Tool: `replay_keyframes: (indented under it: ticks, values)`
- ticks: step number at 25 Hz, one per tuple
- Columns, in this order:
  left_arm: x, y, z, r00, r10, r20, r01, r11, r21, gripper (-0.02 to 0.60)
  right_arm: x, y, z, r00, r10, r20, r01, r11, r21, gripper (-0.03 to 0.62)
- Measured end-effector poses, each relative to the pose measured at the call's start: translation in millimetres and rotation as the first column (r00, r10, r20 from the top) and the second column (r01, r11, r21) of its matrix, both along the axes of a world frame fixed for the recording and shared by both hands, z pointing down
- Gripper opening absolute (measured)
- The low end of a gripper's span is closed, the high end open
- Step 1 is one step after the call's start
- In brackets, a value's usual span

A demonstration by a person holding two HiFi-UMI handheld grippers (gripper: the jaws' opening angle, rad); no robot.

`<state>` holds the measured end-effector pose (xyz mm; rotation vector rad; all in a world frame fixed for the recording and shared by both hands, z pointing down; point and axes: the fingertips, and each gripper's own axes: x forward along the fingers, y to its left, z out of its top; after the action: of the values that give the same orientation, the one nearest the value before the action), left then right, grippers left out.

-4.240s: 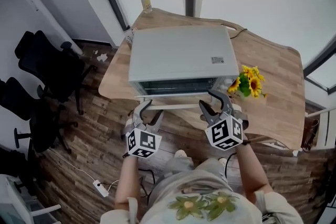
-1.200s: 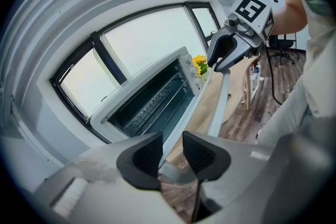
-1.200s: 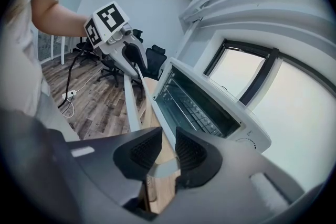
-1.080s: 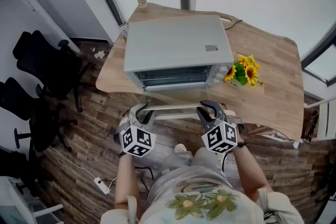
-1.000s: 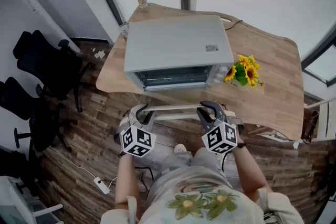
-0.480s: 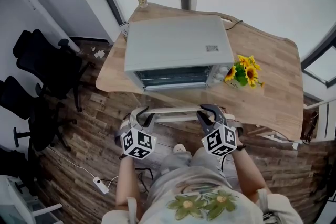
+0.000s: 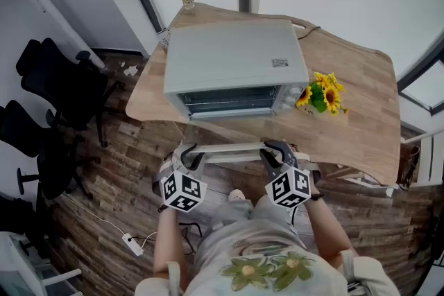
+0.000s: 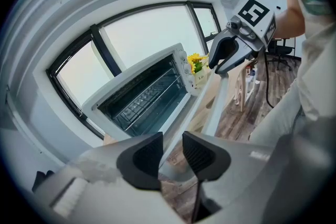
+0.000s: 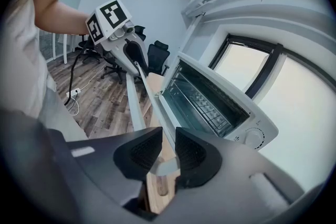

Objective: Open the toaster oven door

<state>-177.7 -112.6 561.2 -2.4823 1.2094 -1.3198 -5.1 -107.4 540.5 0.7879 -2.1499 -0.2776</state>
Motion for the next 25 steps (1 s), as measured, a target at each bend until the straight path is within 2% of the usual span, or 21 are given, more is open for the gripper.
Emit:
replay_keyframes:
  ticks: [25]
  values:
    - [2,18,22,1.0,0.002,-0.005,-0.002,0.998,-0.06,0.127,1,17,22,1.0,-0.005,-0.016,0.005,0.999,-0.053,0.08]
